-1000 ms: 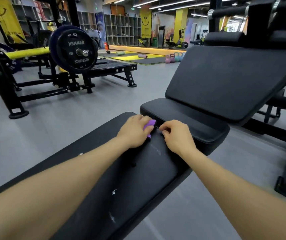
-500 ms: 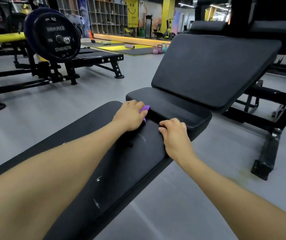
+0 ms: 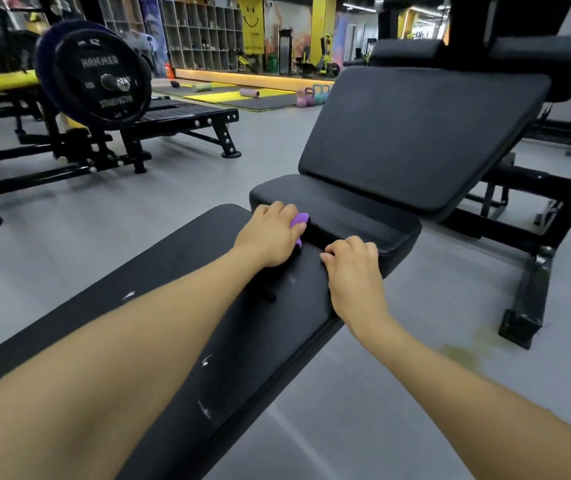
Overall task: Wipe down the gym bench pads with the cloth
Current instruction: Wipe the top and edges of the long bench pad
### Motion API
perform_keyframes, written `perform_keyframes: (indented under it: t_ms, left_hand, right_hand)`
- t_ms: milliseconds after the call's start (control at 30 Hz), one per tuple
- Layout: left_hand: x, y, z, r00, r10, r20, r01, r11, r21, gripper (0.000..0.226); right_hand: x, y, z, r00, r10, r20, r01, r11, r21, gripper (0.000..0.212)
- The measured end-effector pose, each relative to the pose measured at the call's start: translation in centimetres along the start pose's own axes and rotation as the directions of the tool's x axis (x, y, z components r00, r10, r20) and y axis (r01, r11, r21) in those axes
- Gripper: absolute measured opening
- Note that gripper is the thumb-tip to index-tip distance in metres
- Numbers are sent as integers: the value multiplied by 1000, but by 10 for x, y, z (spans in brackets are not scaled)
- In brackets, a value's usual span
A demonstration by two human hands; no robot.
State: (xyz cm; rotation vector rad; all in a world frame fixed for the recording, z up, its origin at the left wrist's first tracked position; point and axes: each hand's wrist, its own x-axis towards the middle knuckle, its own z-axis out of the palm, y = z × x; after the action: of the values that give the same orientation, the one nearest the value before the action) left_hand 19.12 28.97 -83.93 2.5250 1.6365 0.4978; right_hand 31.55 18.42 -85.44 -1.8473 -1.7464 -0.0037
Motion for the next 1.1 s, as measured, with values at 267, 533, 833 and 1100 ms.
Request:
perform_keyframes:
  t_ms: [267,533,833,1100]
  left_hand:
    - [-76,13,-9,975,220,-15,-220,965,-142,30]
    - [-26,5,-5,999,32,-41,-34,998,-59,35]
    - [-71,40,-6,998,-16,-67,11,997,-78,33]
    - [-79,61,-1,997,-61,-46,59,997,-44,34]
  right_hand:
    - [-5,1,10,984,67,-163,-64,998,25,26]
    - [-4,-1,15,964,92,-248,-77,995,70,29]
    - [1,15,5,996,-41,-74,35,996,-80,30]
    - [1,60,-25,970,-233,-68,215,955,-204,20]
